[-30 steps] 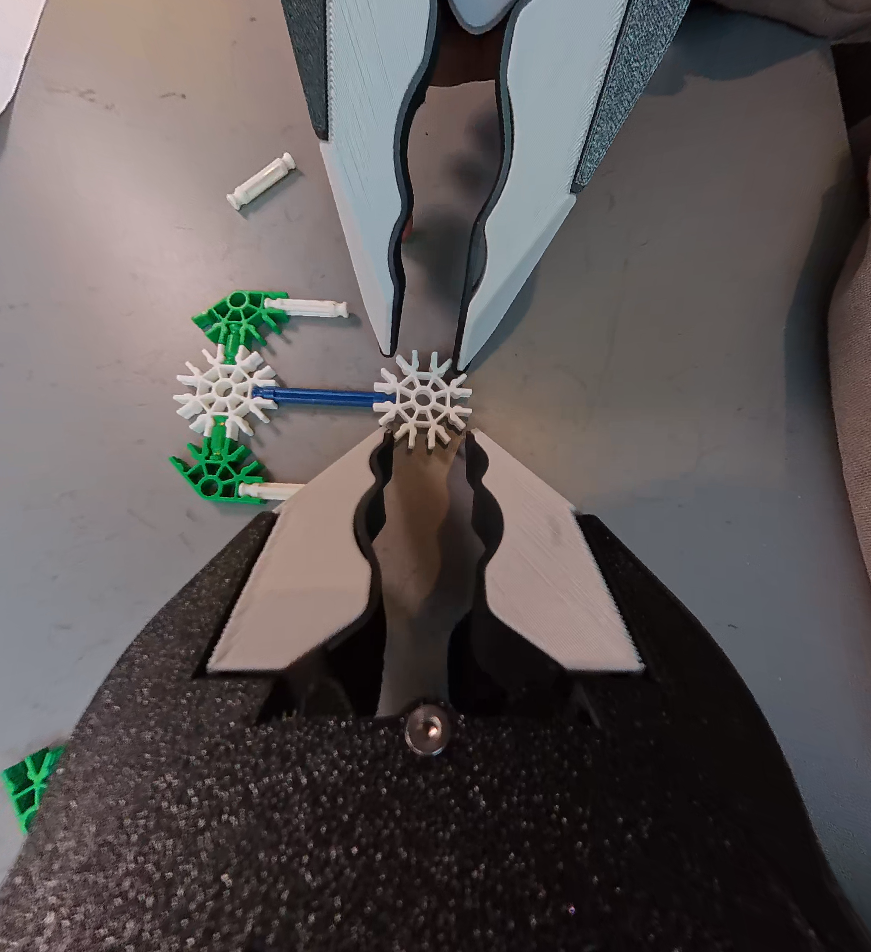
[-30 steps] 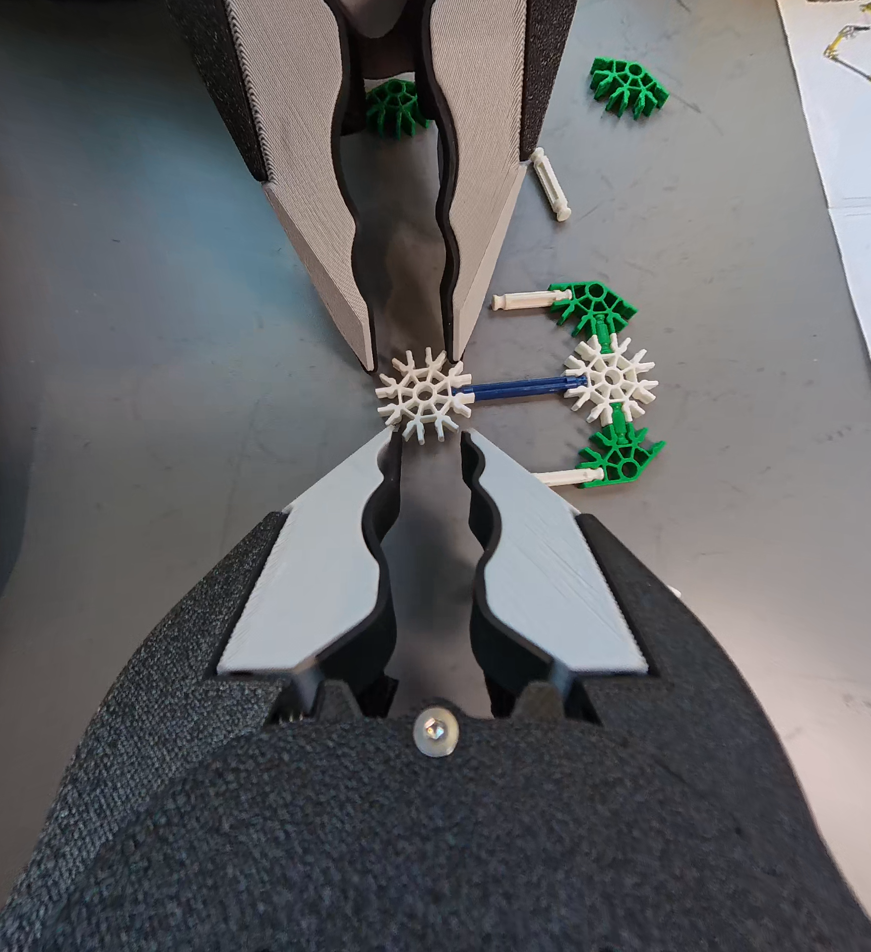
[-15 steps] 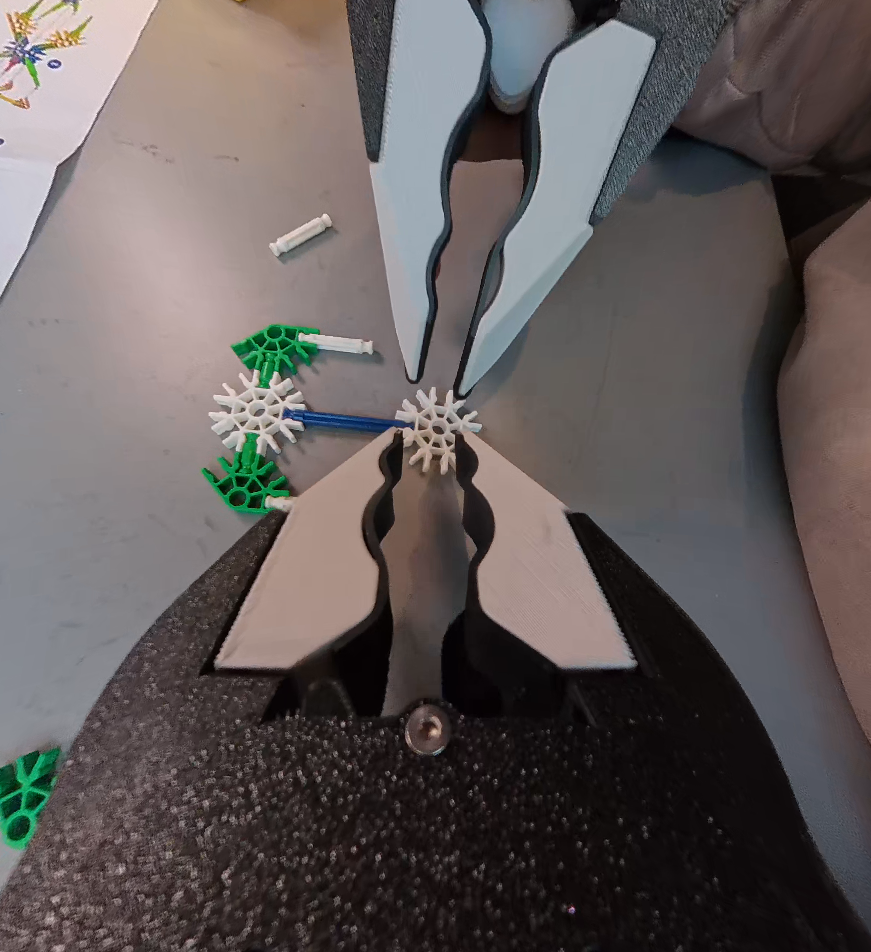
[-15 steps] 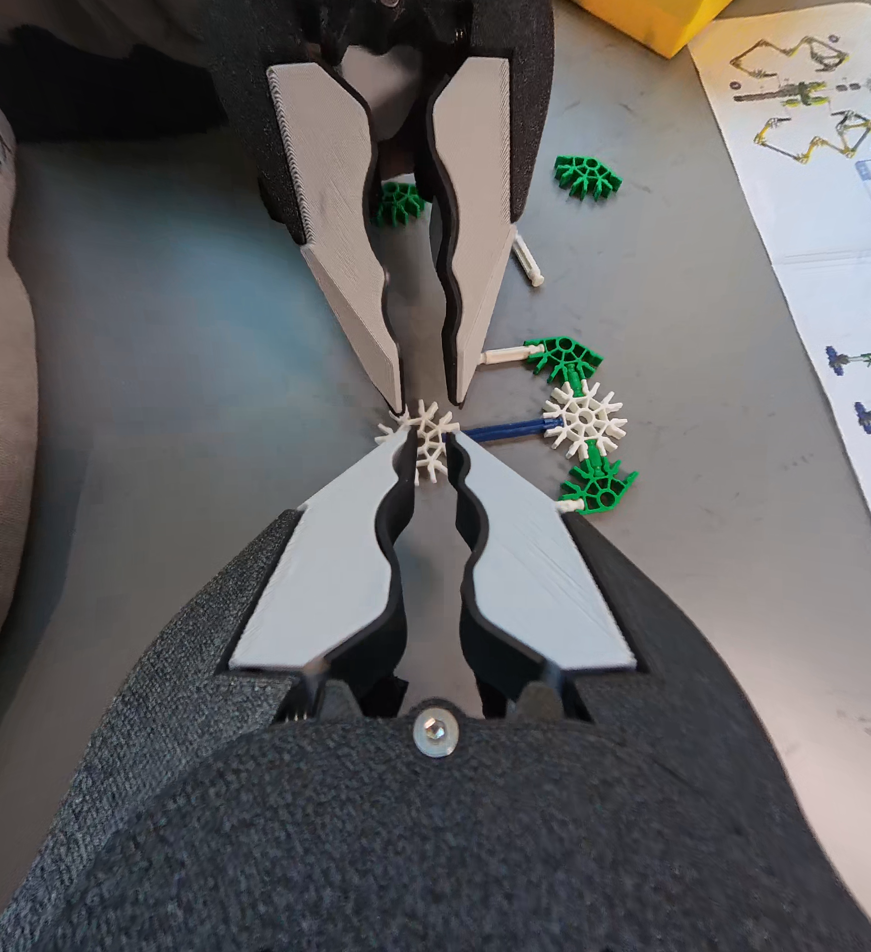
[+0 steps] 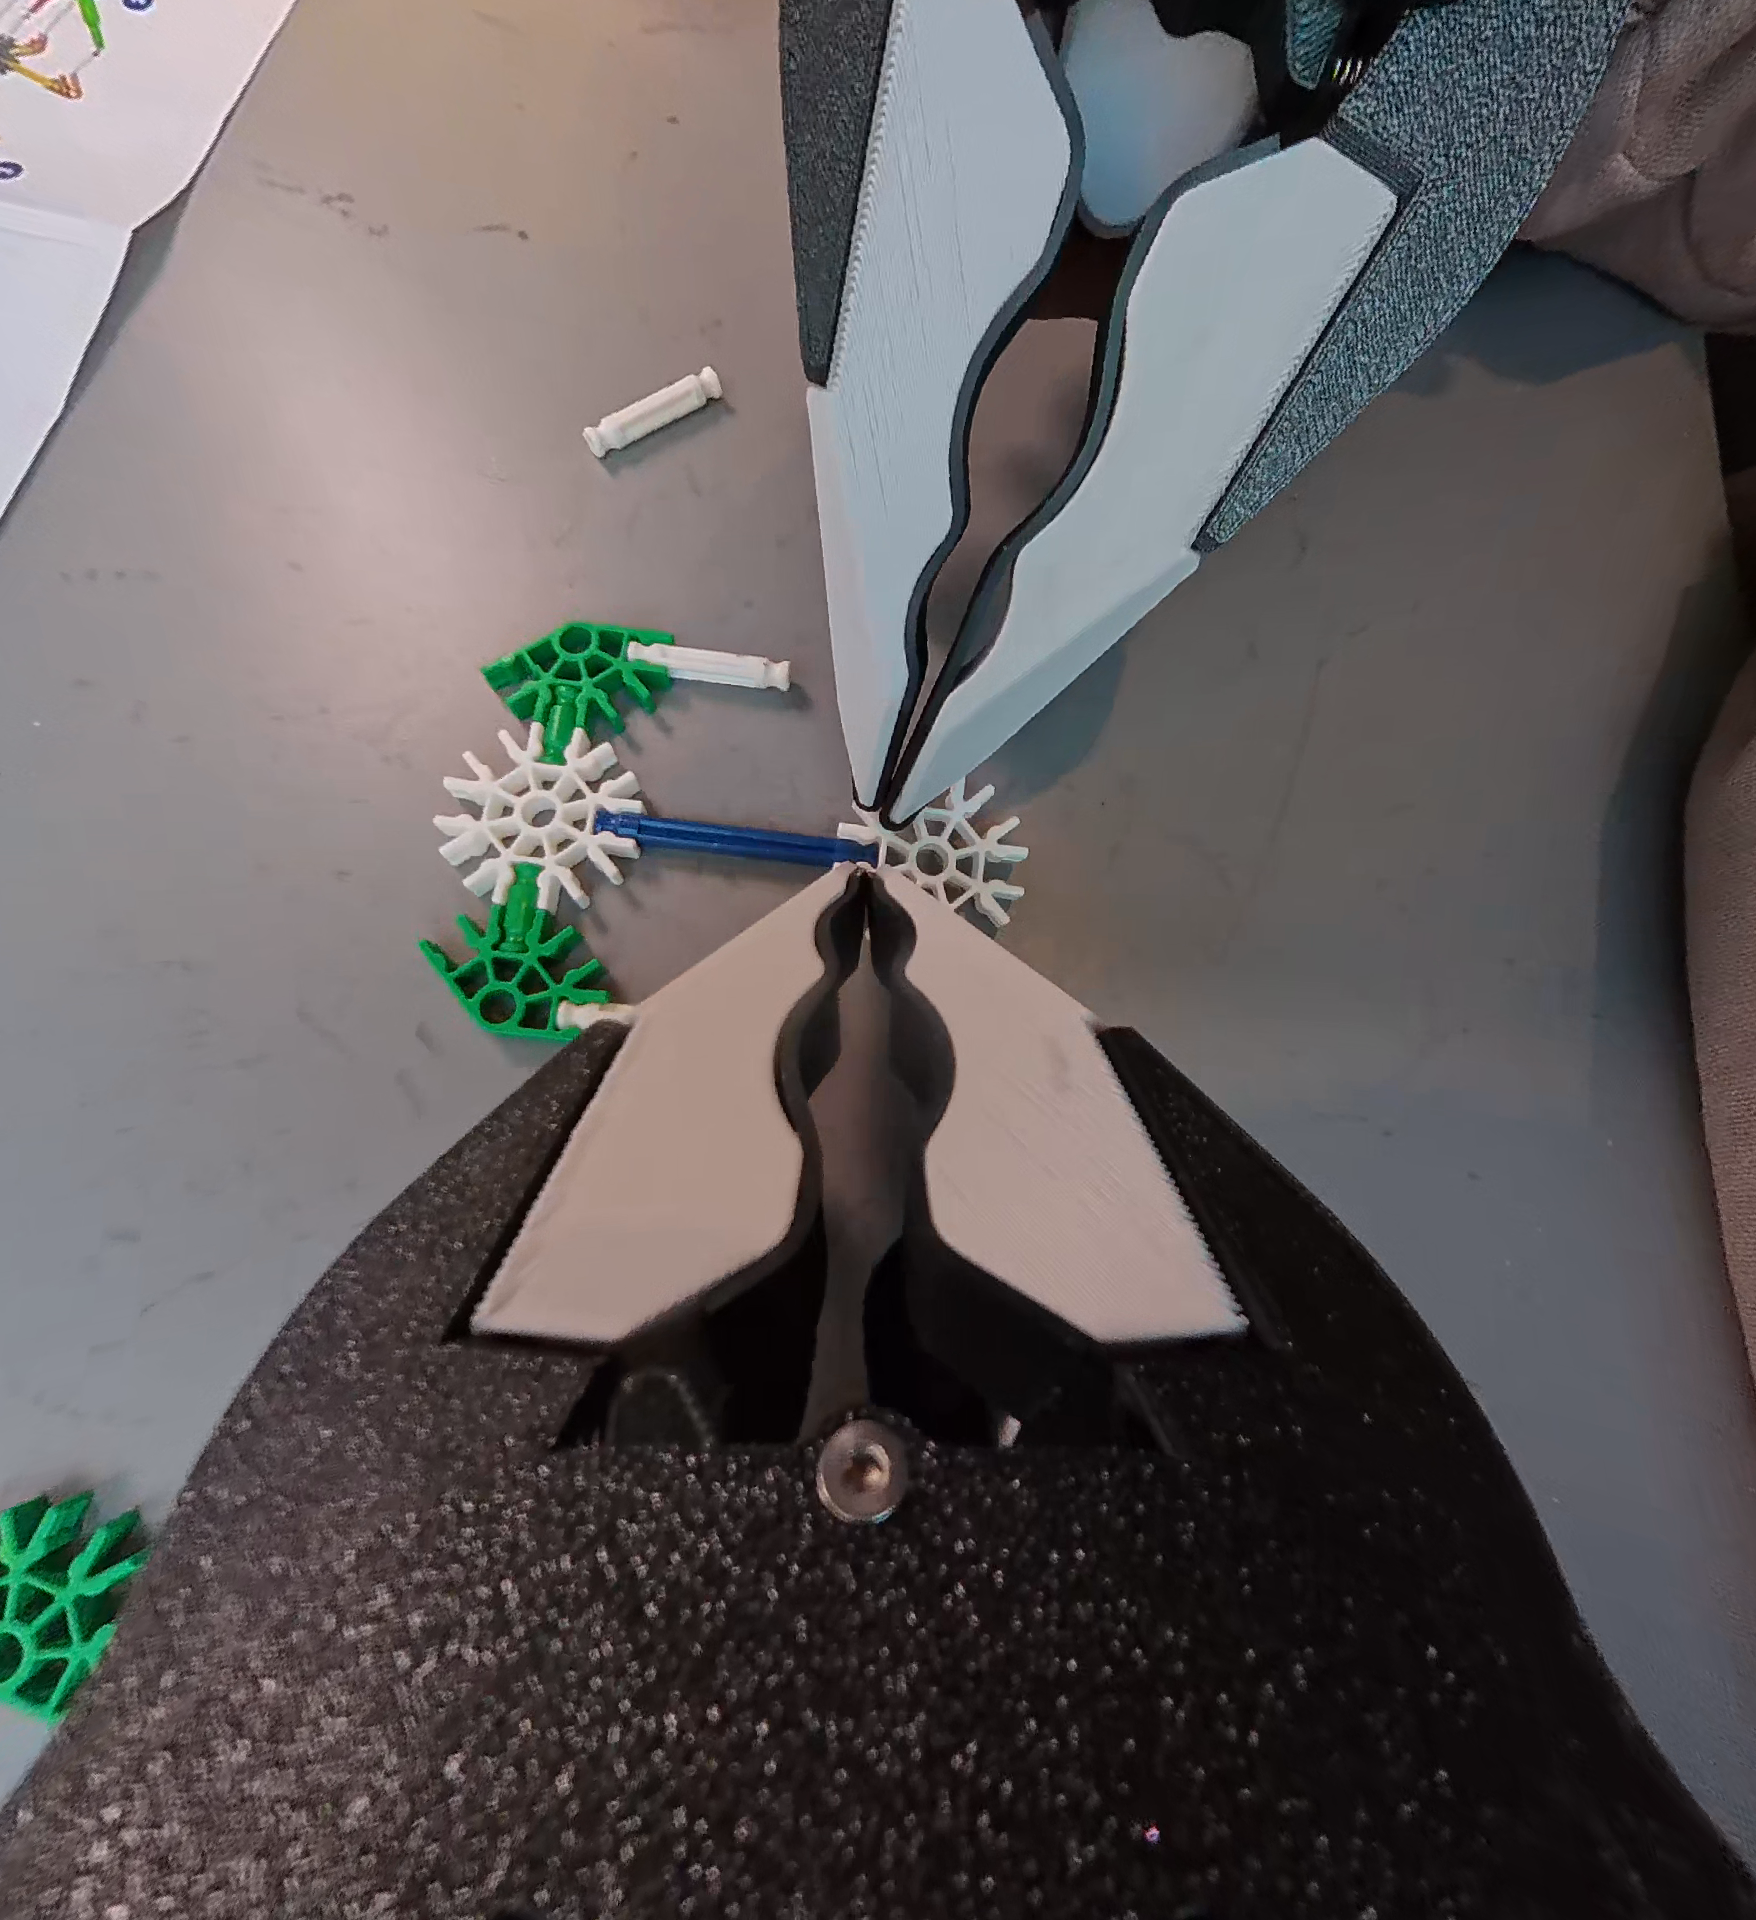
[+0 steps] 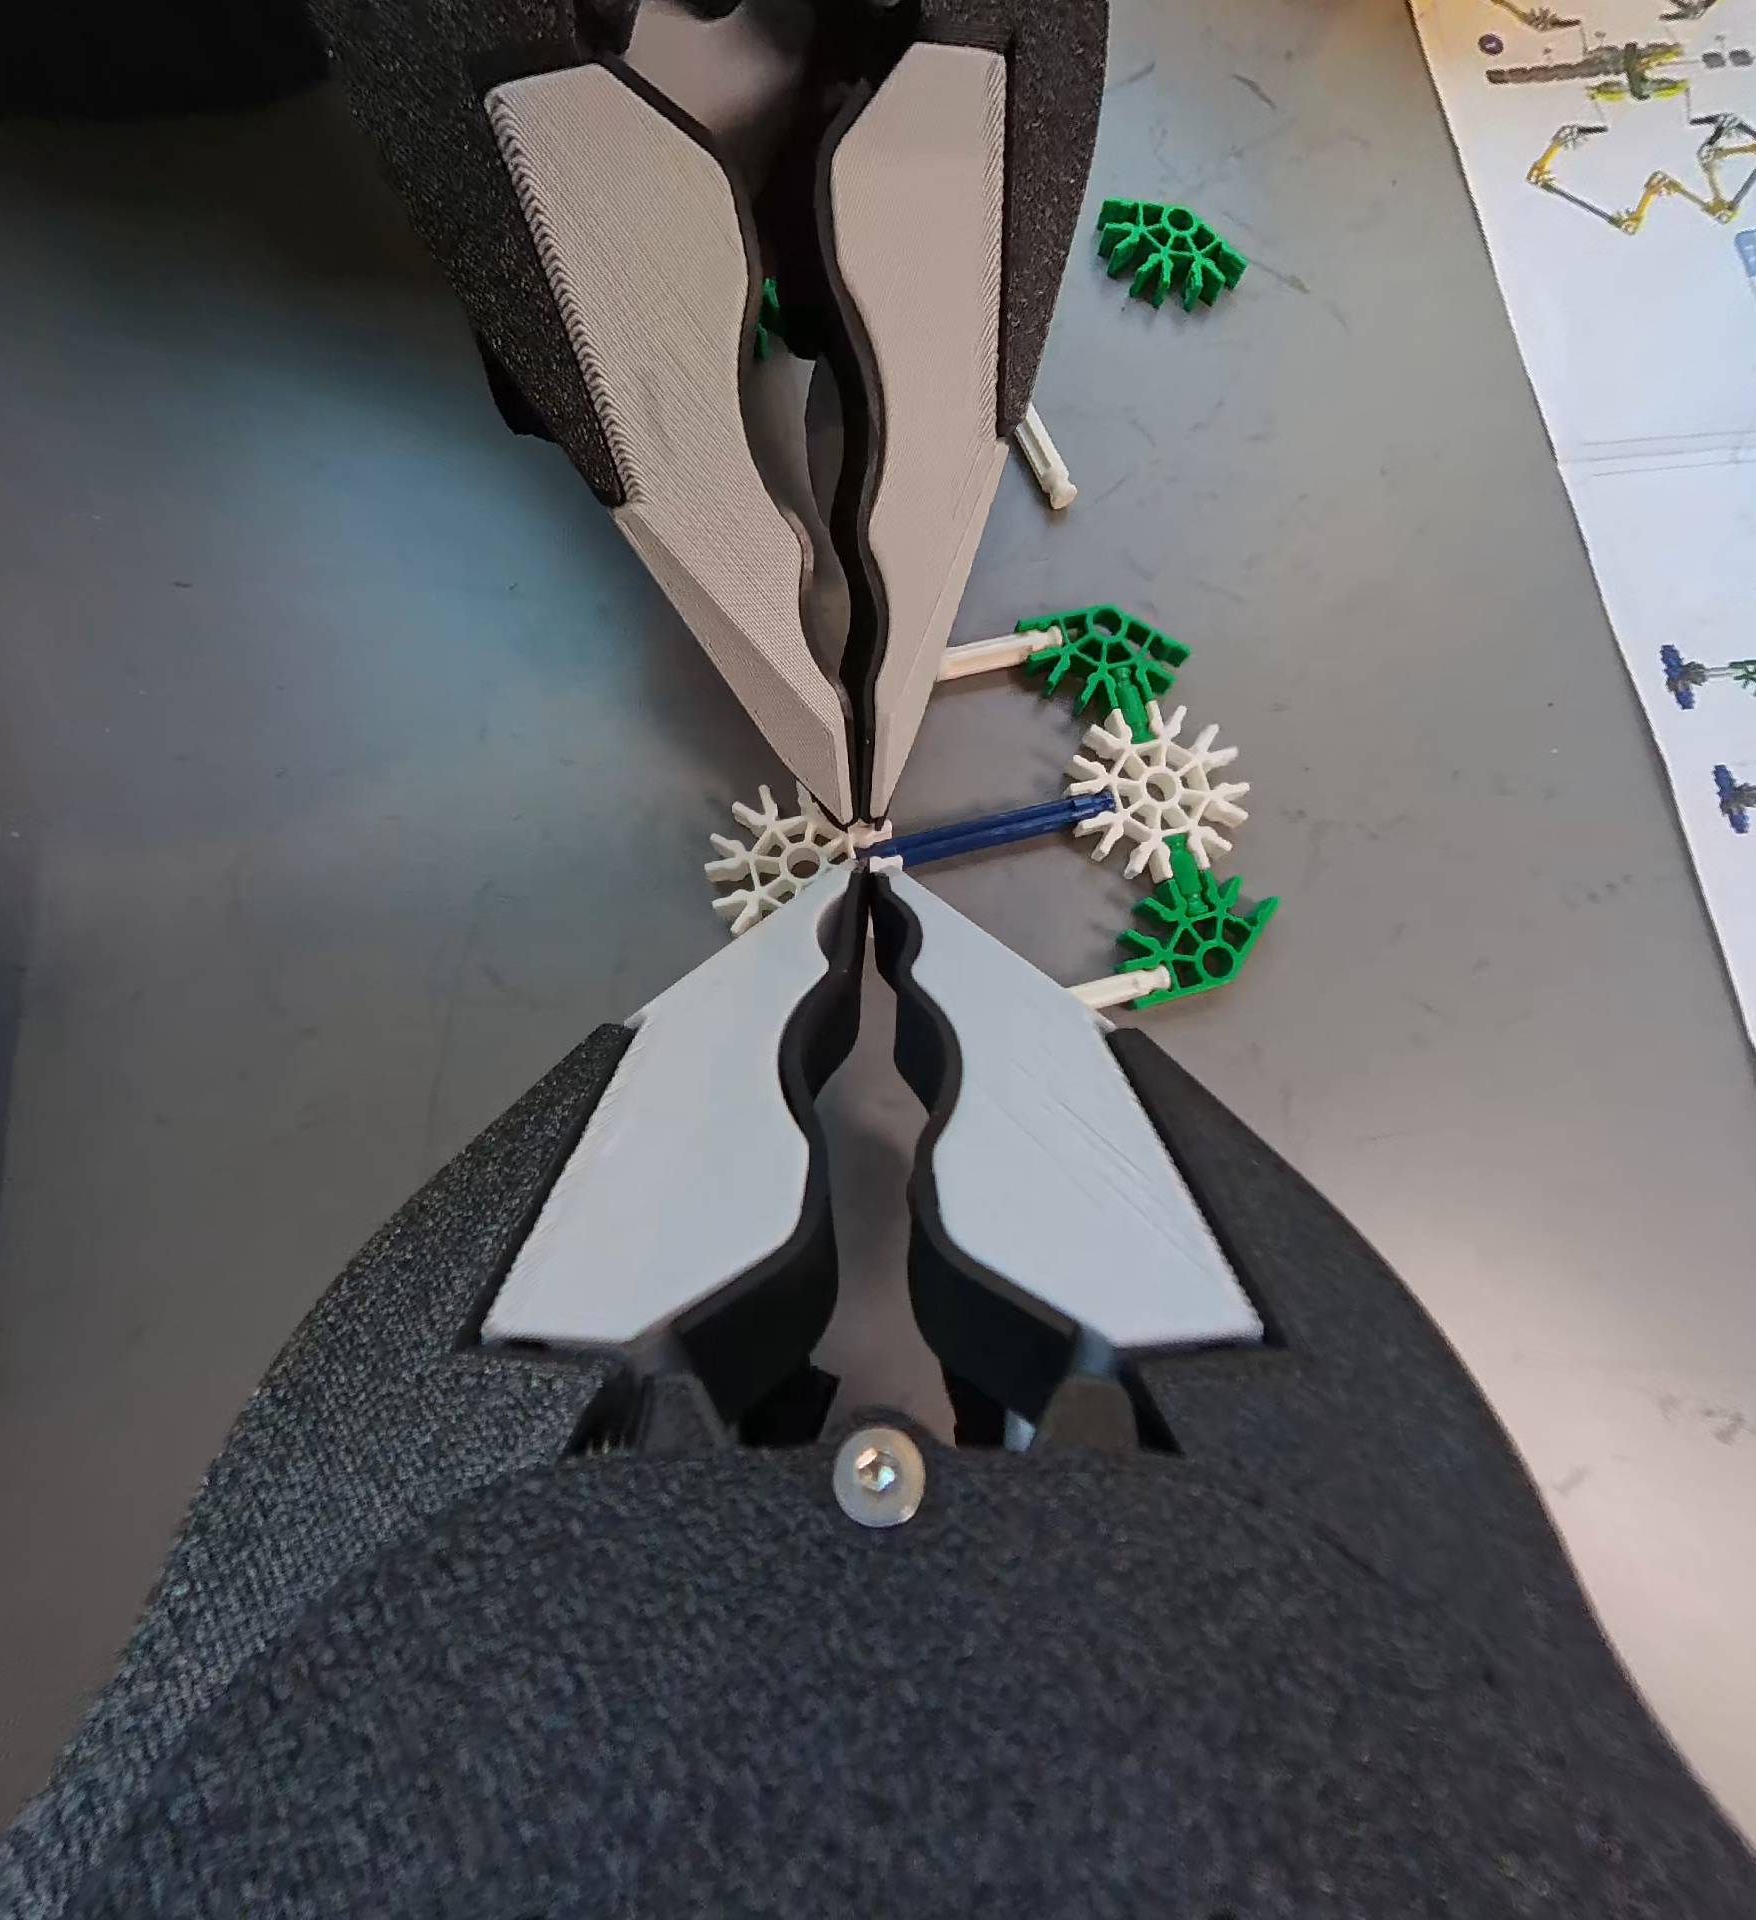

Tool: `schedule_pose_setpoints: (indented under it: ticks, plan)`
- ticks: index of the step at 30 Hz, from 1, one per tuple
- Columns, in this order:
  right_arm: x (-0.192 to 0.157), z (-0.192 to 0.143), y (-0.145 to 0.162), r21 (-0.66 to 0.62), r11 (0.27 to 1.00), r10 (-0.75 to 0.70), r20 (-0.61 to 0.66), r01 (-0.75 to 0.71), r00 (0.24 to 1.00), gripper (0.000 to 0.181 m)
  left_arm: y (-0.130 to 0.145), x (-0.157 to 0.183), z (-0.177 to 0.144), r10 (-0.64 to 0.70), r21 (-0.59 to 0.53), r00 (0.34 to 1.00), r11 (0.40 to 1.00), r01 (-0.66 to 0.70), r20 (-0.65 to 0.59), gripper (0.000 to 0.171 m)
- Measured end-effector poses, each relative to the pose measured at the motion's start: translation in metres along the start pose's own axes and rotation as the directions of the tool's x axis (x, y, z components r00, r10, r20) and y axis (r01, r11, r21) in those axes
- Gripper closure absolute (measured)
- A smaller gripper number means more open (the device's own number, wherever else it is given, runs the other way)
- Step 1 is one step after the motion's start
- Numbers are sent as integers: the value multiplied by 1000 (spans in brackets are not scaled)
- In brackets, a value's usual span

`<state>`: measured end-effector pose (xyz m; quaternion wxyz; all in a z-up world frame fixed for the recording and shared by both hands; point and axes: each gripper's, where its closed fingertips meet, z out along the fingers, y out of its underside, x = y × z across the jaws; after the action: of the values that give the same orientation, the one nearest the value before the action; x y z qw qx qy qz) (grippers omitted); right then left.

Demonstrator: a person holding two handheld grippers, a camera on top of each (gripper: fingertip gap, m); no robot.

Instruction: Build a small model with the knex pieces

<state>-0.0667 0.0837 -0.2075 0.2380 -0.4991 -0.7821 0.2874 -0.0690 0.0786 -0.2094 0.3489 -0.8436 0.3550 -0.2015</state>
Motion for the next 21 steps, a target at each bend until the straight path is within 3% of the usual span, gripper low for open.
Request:
schedule_pose_setpoints:
  ticks: [14, 21]
  plan:
    - [0, 4, 5, -123, 992, -25, -6, 24, 1000, 181, 2, 2, 3, -27, -48, 999, 998, 29, 27, 171]
    - [0, 3, 5, -94, 995, 33, 24, -30, 999, 181, 2, 2, 3, -30, -41, 1000, 999, 30, -1, 171]
